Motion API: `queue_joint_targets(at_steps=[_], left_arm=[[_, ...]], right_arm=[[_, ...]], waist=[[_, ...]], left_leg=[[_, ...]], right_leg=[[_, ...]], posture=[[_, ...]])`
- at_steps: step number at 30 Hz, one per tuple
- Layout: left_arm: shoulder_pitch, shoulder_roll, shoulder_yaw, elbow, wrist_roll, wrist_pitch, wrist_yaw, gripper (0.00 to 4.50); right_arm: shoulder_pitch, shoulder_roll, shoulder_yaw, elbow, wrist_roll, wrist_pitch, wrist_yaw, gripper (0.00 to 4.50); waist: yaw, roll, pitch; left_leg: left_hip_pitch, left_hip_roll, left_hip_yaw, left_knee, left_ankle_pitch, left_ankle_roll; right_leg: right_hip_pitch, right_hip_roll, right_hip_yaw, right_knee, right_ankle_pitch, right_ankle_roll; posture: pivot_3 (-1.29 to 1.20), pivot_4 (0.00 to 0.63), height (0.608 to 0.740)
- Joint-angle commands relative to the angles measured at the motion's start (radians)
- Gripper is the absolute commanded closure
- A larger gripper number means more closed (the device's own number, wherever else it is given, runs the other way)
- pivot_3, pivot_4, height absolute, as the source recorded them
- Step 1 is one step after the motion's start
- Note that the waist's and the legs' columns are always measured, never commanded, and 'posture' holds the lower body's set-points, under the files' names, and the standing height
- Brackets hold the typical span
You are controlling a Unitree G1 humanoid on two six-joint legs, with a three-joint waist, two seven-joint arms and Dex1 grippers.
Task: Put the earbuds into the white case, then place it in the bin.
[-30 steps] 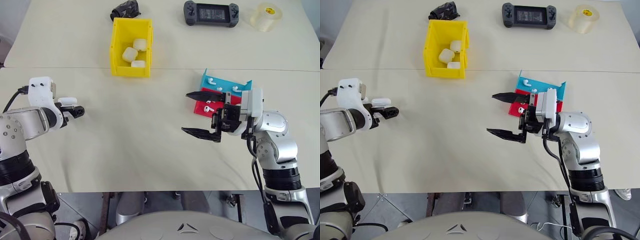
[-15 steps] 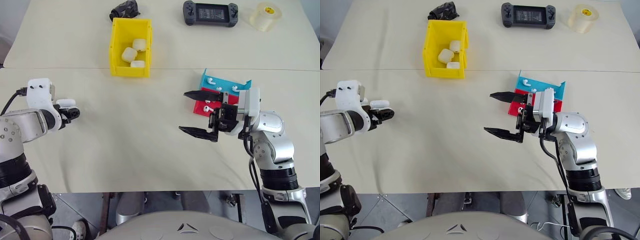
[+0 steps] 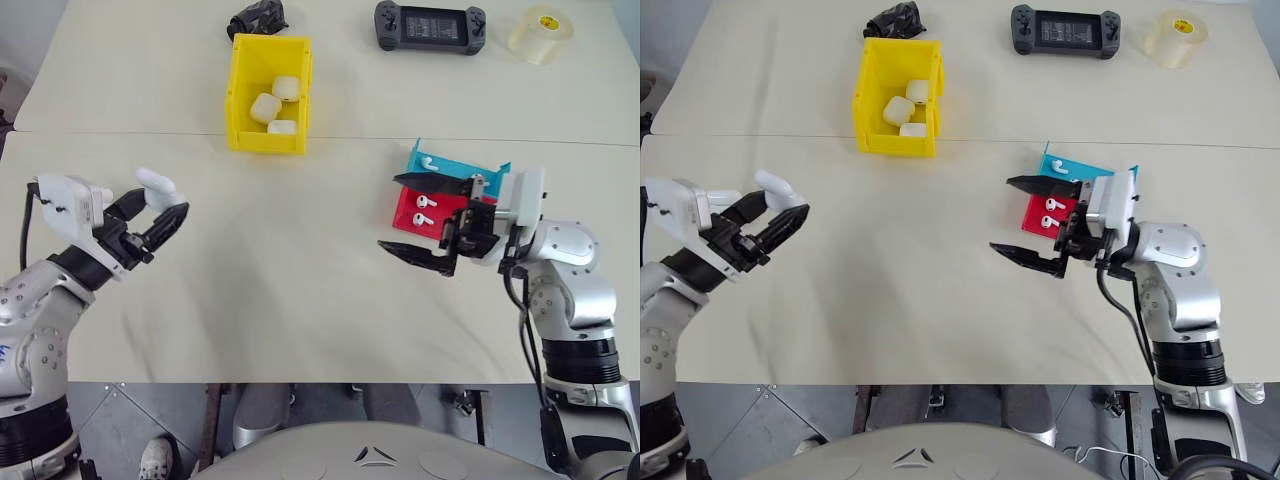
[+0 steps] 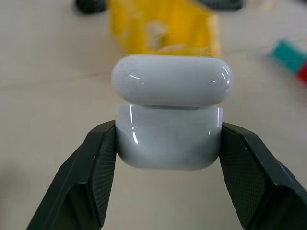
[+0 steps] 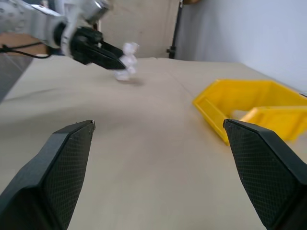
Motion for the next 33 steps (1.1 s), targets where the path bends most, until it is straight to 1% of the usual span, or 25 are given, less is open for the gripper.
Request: queue_joint_targets(at_steps=[1, 4, 7, 9, 11, 12, 15, 18, 22, 27, 30, 33], left_arm=[[0.013, -0.049, -0.086, 0.010, 0.013, -0.237, -0.220, 1.58], [-0.005, -0.089, -0.150, 0.055, 0.020, -0.294, -0.269, 1.58], [-0.043, -0.133, -0.289, 0.138, 0.098, -0.406, -0.352, 1.58], [-0.077, -0.177, -0.344, 0.182, 0.130, -0.462, -0.358, 1.58], [-0.112, -0.232, -0.388, 0.202, 0.134, -0.491, -0.353, 1.58], [-0.138, -0.274, -0.424, 0.214, 0.134, -0.508, -0.355, 1.58], [-0.221, -0.379, -0.517, 0.257, 0.162, -0.567, -0.358, 1.58], [-0.283, -0.430, -0.553, 0.289, 0.170, -0.606, -0.366, 1.58], [-0.363, -0.475, -0.626, 0.314, 0.156, -0.624, -0.425, 1.58], [-0.388, -0.491, -0.656, 0.321, 0.126, -0.623, -0.476, 1.58], [-0.389, -0.491, -0.645, 0.327, 0.121, -0.628, -0.477, 1.58], [-0.377, -0.482, -0.629, 0.334, 0.118, -0.630, -0.476, 1.58]], right_arm=[[0.022, -0.065, -0.092, 0.004, 0.001, -0.015, -0.005, 0.00], [0.046, -0.093, -0.128, 0.004, -0.001, -0.015, -0.021, 0.00], [0.105, -0.124, -0.189, -0.012, -0.006, -0.014, -0.042, 0.00], [0.138, -0.139, -0.214, -0.023, -0.009, -0.015, -0.051, 0.00], [0.165, -0.152, -0.242, -0.026, -0.008, -0.015, -0.058, 0.00], [0.186, -0.163, -0.265, -0.028, -0.011, -0.015, -0.064, 0.00], [0.254, -0.201, -0.337, -0.018, -0.021, -0.017, -0.066, 0.00], [0.304, -0.243, -0.383, 0.007, -0.034, -0.012, -0.056, 0.00], [0.380, -0.329, -0.436, 0.086, -0.106, -0.020, -0.036, 0.00], [0.412, -0.393, -0.442, 0.117, -0.157, -0.007, -0.033, 0.00], [0.379, -0.446, -0.408, 0.039, -0.151, 0.130, -0.069, 0.00], [0.305, -0.494, -0.337, -0.046, -0.129, 0.307, -0.106, 0.00]], waist=[[0.001, 0.002, 0.001], [-0.001, 0.002, 0.001], [0.000, 0.004, 0.000], [0.000, 0.005, 0.000], [0.001, 0.005, 0.000], [0.001, 0.005, 0.000], [0.017, 0.005, 0.000], [0.023, 0.005, 0.000], [0.024, 0.007, -0.001], [0.021, 0.007, -0.001], [0.021, 0.009, -0.002], [0.016, 0.009, -0.002]], left_leg=[[0.000, 0.000, -0.001, 0.000, 0.000, 0.000], [0.000, 0.000, -0.001, 0.000, 0.000, 0.001], [0.000, 0.000, -0.002, -0.001, 0.000, 0.001], [0.000, 0.000, -0.002, -0.001, 0.000, 0.001], [0.000, 0.000, -0.002, 0.000, 0.000, 0.001], [0.000, 0.000, -0.002, 0.000, 0.000, 0.001], [0.000, -0.001, -0.003, 0.001, 0.000, 0.002], [0.000, -0.001, -0.002, 0.002, 0.000, 0.002], [0.000, 0.000, 0.000, 0.002, 0.000, 0.003], [0.001, 0.001, 0.001, 0.001, 0.001, 0.003], [0.001, 0.001, 0.001, 0.002, 0.001, 0.003], [0.001, 0.001, 0.001, 0.002, 0.001, 0.003]], right_leg=[[0.001, 0.000, -0.001, -0.001, 0.000, 0.000], [0.002, -0.001, -0.002, -0.003, 0.000, 0.000], [0.002, 0.000, -0.003, -0.003, 0.000, 0.000], [0.003, 0.000, -0.003, -0.003, 0.000, 0.000], [0.003, 0.000, -0.003, -0.003, 0.000, 0.001], [0.003, 0.000, -0.003, -0.002, 0.000, 0.001], [0.003, 0.000, -0.004, -0.002, 0.001, 0.001], [0.003, 0.001, -0.003, -0.002, 0.001, 0.002], [0.004, 0.002, -0.002, -0.002, 0.001, 0.002], [0.004, 0.003, -0.001, -0.002, 0.001, 0.002], [0.004, 0.003, 0.000, -0.002, 0.001, 0.002], [0.004, 0.003, 0.000, -0.002, 0.001, 0.002]], posture=[[0.00, 0.150, 0.740], [0.00, 0.150, 0.740], [0.00, 0.150, 0.740], [0.00, 0.150, 0.740], [0.00, 0.150, 0.740], [0.00, 0.150, 0.740], [0.00, 0.150, 0.740], [0.00, 0.150, 0.740], [0.00, 0.150, 0.740], [0.00, 0.150, 0.740], [0.00, 0.150, 0.740], [0.00, 0.150, 0.740]])
